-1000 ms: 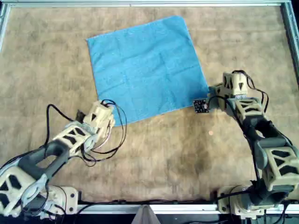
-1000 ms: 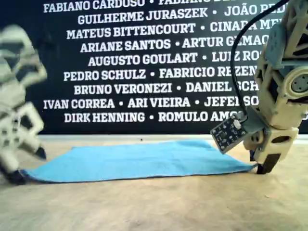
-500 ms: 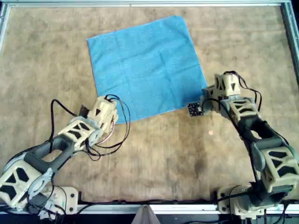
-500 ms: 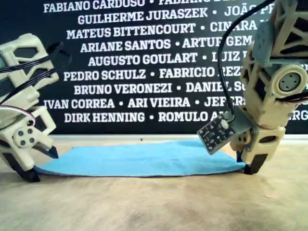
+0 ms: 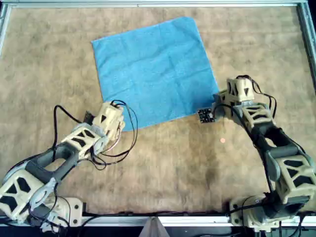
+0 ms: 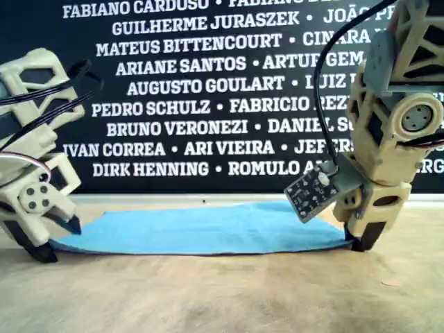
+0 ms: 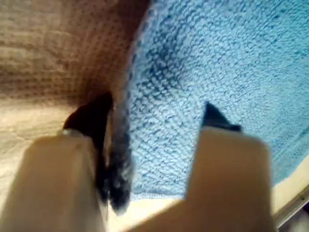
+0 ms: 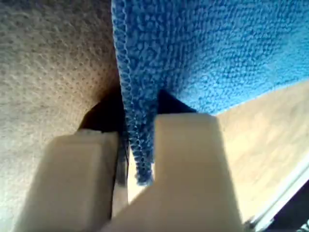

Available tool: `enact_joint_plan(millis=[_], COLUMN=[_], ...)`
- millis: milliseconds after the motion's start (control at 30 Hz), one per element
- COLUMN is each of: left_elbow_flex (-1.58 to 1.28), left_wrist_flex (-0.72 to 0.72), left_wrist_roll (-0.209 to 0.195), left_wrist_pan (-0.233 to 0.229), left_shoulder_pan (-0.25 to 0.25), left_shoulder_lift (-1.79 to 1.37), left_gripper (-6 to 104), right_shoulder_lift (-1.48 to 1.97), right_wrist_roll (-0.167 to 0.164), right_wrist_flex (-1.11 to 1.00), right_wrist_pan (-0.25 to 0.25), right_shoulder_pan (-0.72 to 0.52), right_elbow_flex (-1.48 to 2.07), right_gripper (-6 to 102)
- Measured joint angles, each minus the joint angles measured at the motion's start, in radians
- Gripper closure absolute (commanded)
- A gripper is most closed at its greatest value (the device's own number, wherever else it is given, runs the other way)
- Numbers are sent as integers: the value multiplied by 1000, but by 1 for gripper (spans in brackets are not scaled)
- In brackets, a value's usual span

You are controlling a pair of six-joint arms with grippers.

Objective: Fold a cloth

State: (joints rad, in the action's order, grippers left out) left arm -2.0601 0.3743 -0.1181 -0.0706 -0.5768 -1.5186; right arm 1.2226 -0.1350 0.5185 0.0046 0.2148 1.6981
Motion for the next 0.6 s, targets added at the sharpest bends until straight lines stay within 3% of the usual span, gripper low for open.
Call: enact_joint_plan(millis=[233,600], left_elbow_flex=[-3,-3], left_wrist_flex=[0,0], left_wrist_roll=[0,-3], left_wrist_pan=[18,12], left_shoulder_pan=[0,0], left_shoulder_lift=[-69,-236], left_gripper=[101,97], right_shoulder_lift=[0,61], right_wrist_roll=[0,12], right_wrist_flex=[0,12], right_wrist_pan=[0,0], right_shoulder_pan=[0,15], right_elbow_flex=[0,3], right_gripper=[92,95])
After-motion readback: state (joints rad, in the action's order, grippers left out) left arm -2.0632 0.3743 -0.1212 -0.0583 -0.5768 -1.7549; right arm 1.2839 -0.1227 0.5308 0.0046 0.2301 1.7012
